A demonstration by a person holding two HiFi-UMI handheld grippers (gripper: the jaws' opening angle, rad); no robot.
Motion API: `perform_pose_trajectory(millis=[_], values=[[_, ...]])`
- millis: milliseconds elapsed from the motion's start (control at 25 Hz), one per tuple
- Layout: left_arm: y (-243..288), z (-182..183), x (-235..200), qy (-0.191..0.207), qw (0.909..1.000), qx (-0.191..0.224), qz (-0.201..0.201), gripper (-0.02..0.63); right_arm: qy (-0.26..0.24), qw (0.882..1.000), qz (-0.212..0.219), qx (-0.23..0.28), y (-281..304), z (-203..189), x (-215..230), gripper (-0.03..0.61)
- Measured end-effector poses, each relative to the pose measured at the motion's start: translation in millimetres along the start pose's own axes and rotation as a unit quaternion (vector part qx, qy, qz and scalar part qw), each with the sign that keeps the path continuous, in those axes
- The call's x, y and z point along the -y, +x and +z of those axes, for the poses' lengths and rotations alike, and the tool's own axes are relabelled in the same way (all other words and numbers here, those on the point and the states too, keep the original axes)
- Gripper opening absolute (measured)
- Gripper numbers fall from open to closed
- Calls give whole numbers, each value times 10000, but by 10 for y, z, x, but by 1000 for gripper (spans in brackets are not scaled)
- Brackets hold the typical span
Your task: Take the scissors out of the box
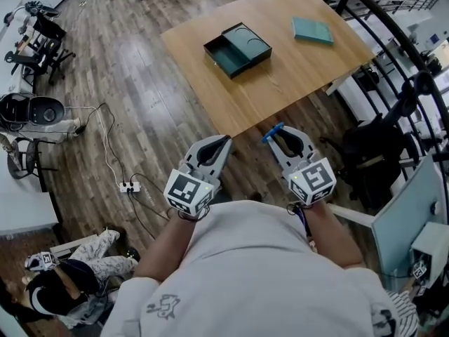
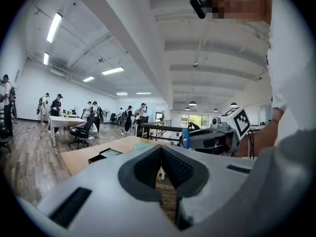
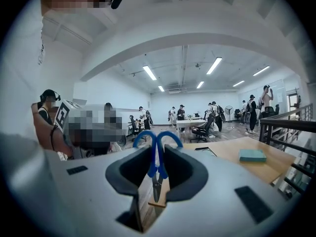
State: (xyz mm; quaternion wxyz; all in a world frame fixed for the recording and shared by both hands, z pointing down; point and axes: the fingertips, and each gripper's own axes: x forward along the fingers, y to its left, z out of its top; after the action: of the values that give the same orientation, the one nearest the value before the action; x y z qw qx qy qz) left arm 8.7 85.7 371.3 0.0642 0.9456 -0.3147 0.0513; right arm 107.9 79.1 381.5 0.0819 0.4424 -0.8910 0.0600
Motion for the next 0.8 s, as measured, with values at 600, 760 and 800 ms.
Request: perform_pose_trajectory(millis=[600, 760, 800], values=[[-86, -184, 590, 35, 9999, -163, -29, 5, -39, 9999, 136, 50, -672, -181, -68, 94], [-62, -166, 655, 37, 9999, -146, -30, 5, -53, 9999, 143, 72, -791, -185, -49, 94], [-59, -169, 670, 27, 9999, -147, -36, 6, -57, 9999, 144, 70, -817, -193, -53, 94]])
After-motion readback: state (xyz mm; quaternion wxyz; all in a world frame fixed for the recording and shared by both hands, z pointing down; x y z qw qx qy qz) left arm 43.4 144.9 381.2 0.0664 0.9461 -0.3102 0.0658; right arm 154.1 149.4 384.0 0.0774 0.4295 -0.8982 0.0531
